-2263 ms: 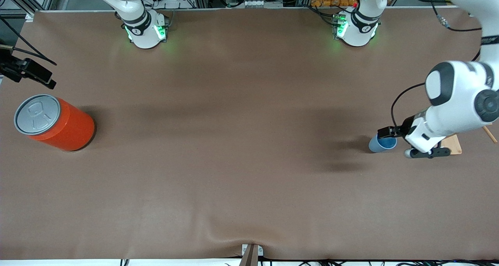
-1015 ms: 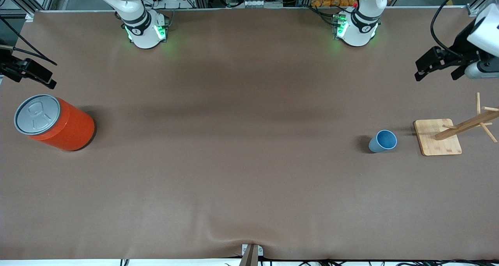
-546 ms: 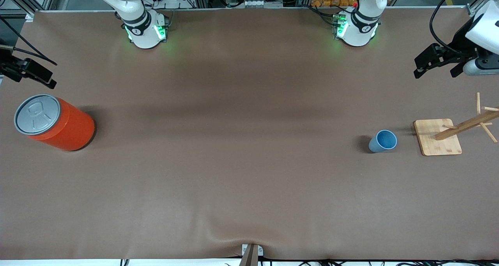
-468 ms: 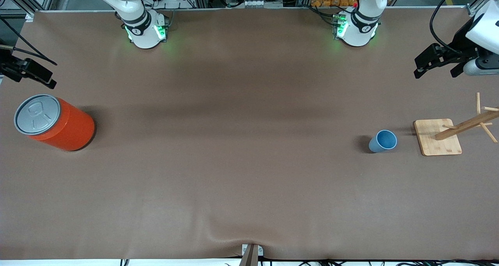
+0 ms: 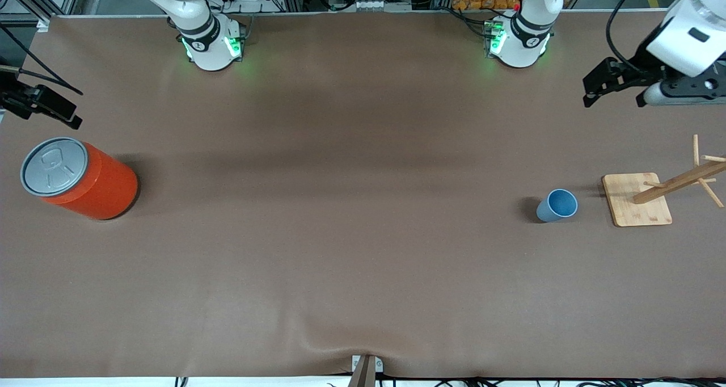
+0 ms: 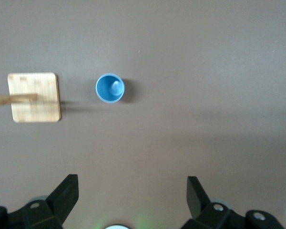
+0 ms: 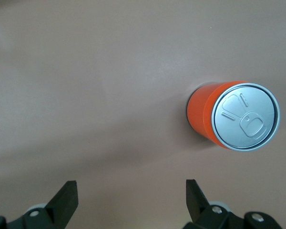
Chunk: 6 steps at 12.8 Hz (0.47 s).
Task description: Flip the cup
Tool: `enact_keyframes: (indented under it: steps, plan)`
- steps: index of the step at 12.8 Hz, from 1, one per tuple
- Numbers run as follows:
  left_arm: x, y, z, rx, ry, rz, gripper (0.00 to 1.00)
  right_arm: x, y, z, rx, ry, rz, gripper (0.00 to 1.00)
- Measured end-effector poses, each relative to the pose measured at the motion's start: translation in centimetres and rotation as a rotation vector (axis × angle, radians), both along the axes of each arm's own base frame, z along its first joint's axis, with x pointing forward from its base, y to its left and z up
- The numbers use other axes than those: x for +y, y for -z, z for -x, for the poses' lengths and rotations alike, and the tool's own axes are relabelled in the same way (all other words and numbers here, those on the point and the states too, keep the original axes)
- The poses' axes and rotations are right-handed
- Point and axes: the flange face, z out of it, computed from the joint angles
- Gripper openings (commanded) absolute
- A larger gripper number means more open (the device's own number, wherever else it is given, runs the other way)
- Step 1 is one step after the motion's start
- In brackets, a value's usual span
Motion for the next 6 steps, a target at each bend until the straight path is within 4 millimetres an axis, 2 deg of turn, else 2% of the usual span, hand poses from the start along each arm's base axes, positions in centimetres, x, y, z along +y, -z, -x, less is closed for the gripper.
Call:
enact_keyframes:
  steps: [2,6]
  plan:
    - [1.1,0.6,1.1,0.016,-0.016,0.000,1.00,0.0,0.0,0.0,0.000,0.000,0.000,1.00]
    - [1.9,-0.3,2.4,0.000,-0.033,0.002,1.00,0.0,0.0,0.0,0.000,0.000,0.000,1.00]
